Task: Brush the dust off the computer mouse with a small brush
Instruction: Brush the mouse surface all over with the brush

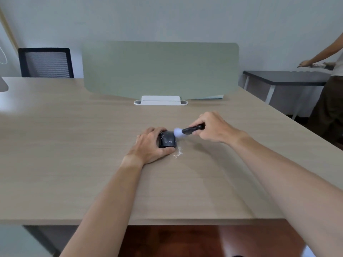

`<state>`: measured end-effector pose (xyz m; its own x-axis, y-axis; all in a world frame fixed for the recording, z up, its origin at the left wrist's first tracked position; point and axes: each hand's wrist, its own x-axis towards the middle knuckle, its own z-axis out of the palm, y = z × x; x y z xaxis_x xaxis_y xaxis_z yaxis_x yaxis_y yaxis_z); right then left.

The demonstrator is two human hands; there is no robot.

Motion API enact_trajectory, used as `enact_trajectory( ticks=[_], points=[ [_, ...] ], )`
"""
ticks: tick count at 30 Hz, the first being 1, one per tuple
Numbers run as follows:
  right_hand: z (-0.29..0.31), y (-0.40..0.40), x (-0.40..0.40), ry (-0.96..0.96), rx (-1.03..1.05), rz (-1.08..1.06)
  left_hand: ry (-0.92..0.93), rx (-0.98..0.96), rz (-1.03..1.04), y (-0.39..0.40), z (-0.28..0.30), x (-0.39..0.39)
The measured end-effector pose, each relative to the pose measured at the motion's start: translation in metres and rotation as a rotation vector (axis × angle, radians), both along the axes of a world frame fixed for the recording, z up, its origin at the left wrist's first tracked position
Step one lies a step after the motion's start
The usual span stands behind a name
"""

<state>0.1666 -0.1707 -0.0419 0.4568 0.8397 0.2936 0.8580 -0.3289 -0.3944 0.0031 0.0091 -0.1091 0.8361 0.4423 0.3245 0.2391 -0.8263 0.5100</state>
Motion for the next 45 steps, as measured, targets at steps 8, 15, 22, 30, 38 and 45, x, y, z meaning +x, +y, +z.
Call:
enact_trajectory(
  ticks=[8,15,22,30,38,45],
  points=[
    [-0.014,0.013,-0.013,0.028,-0.021,0.044,0.011,-0.020,0.049,-0.002,-0.001,0.000],
    [0.000,0.007,-0.009,-0.002,0.009,0.027,-0.007,-0.009,0.057,-0.001,-0.002,0.002],
    [0.001,0.014,-0.026,0.153,-0.029,0.084,-0.025,0.004,0.074,-0.001,-0.002,0.003],
    [0.009,0.023,-0.022,0.148,0.106,-0.031,-0.022,0.003,0.072,0.000,-0.002,0.004],
    [0.007,0.022,-0.028,0.181,0.050,-0.013,-0.057,-0.007,0.092,-0.001,-0.003,0.003],
    [0.008,0.022,-0.025,0.208,0.202,-0.068,-0.079,-0.024,0.084,-0.003,-0.002,0.001]
  ],
)
